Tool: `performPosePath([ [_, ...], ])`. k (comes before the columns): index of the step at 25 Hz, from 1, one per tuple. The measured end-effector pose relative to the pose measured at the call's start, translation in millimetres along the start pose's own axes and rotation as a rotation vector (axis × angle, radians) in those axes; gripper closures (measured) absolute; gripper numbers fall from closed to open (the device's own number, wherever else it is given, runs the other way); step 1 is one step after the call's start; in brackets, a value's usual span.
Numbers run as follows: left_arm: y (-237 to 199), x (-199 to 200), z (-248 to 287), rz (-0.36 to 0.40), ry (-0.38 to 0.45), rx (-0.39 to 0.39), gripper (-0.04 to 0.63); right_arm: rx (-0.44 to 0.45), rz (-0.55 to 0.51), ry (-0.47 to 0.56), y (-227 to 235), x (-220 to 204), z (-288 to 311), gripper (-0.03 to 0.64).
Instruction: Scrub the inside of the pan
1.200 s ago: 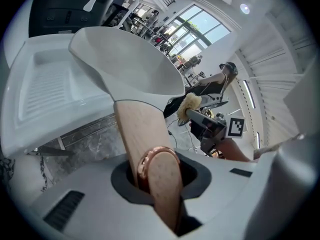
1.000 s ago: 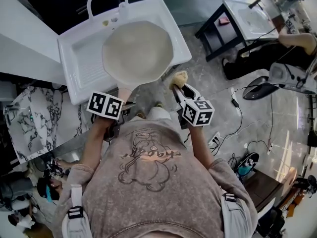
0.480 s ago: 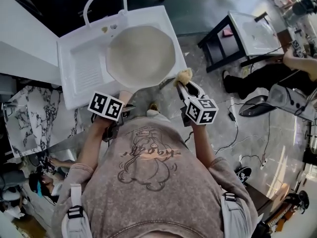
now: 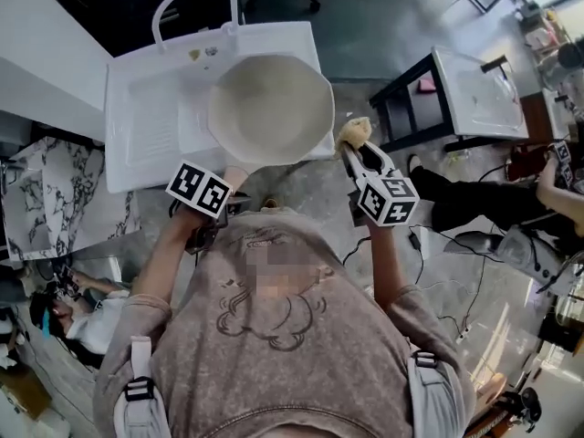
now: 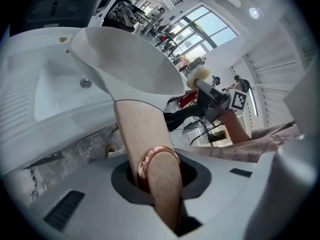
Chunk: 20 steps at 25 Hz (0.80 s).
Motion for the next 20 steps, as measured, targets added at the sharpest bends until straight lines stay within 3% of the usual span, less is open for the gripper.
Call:
performPosePath([
  [5,4.8,2.8,7.6,0.019,-0.045,0.021,0.523,0.081,-0.145,0.003,-12.1,34.2,9.9,0.472],
  [10,5.8,2.6,10.3,0.035,-0.089,0.014,0.523,0.184,-0.271,0.019,-52.7,62.5,41.1,0.472],
  [20,9.2,7.3,21.8,0.095,-0.146,-0.023,0.523,0.316,-0.360,-0.066,-115.6,39.5,103.1,0.472],
])
Point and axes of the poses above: the fingertips, and each gripper's own axes: z forward along the fingers, y to its right, x out of its top, the point moved 3 cm from there along -z, backward along the fingers, and after that the axes turned 3 degrees about z, right-handed, at the moved point
